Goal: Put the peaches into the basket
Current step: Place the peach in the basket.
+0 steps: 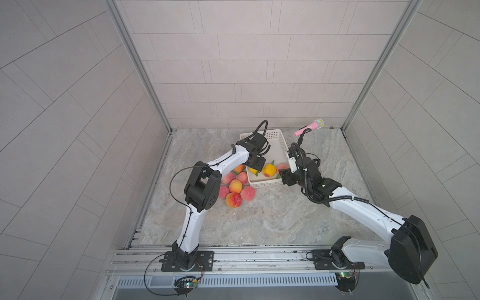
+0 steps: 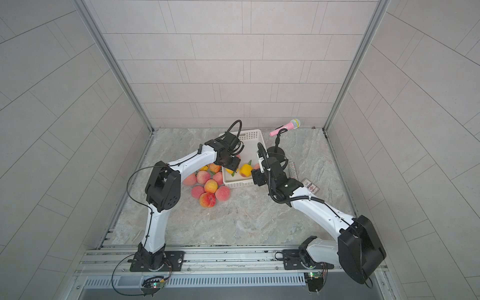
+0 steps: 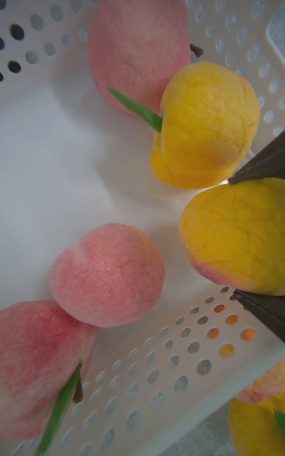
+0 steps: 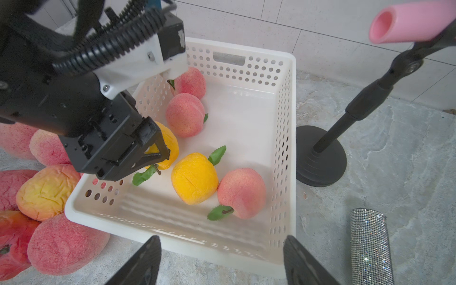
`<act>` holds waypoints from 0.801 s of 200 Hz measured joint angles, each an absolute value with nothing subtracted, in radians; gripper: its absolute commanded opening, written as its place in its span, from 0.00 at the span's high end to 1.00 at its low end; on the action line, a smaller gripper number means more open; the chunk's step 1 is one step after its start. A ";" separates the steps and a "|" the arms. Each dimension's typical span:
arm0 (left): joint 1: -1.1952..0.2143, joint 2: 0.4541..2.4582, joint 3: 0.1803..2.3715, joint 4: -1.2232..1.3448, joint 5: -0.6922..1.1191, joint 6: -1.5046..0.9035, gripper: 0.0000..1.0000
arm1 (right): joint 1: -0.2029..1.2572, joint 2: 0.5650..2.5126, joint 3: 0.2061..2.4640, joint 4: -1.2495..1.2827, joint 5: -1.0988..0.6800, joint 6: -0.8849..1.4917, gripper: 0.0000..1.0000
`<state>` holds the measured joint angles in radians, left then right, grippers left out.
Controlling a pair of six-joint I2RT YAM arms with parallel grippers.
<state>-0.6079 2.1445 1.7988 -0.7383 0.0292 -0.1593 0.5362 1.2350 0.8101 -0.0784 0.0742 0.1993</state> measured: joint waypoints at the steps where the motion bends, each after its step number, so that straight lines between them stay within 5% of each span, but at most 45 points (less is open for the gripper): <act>1: -0.608 2.145 1.799 -0.739 0.029 -0.160 0.31 | 0.536 1.235 0.810 -0.078 0.074 0.199 0.21; 160: -0.616 2.165 1.847 -0.762 0.002 -0.148 0.16 | 0.531 1.247 0.800 -0.071 0.059 0.208 0.21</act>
